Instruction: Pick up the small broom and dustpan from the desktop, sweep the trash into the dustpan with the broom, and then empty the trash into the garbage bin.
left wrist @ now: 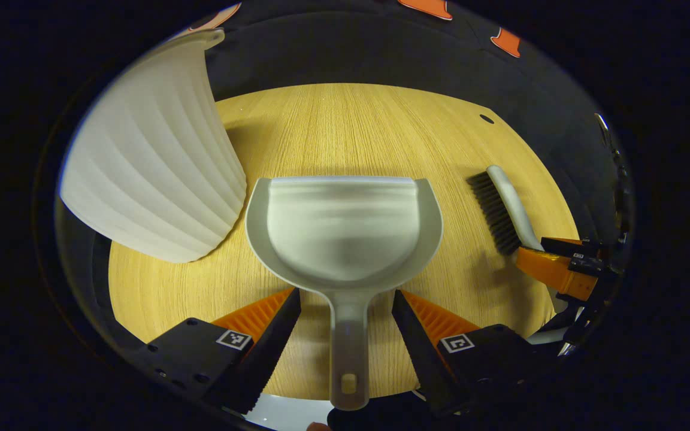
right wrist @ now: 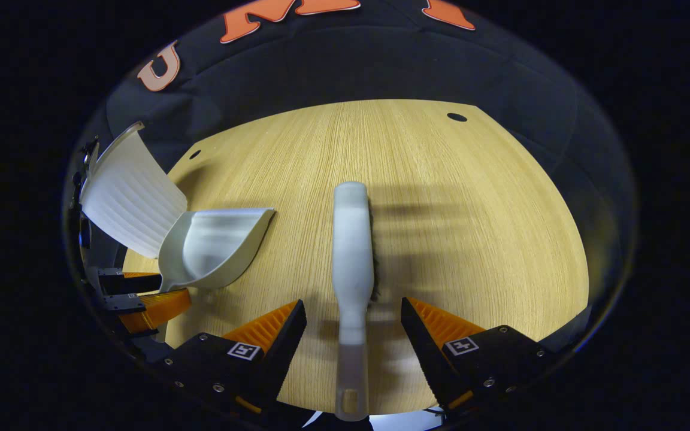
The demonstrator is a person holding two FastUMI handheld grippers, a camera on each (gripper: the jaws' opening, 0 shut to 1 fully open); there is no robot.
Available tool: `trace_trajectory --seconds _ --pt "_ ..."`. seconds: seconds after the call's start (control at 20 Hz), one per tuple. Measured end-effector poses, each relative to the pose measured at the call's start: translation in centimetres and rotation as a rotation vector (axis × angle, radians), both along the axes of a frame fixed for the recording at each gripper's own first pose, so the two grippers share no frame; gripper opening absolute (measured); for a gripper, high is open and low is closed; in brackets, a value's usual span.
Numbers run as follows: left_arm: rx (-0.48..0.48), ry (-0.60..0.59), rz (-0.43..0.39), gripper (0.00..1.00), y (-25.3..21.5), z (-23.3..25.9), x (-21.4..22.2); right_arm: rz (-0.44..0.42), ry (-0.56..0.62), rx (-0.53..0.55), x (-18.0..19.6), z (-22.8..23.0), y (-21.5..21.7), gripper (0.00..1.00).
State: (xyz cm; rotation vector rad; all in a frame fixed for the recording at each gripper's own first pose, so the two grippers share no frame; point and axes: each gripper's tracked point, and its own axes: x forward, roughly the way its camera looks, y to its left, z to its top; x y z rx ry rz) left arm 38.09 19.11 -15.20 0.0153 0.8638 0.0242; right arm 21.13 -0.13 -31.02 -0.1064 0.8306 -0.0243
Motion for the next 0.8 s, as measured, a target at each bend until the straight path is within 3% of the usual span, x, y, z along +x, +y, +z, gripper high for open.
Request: trace_trajectory --seconds 0.15,0.5,0.8 --pt "0.022 -0.088 -0.012 0.99 0.1 3.8 -0.8 0.004 -0.075 -0.003 0.4 3.2 0.3 0.96" --pt "0.033 -0.438 -0.036 0.98 -2.5 15.0 -2.5 0.065 -0.387 -0.005 -0.3 17.2 3.7 0.95" --pt "0.025 -0.740 -0.043 0.97 -2.3 16.9 -5.6 0.130 -0.697 0.002 -4.1 28.1 7.1 0.95"
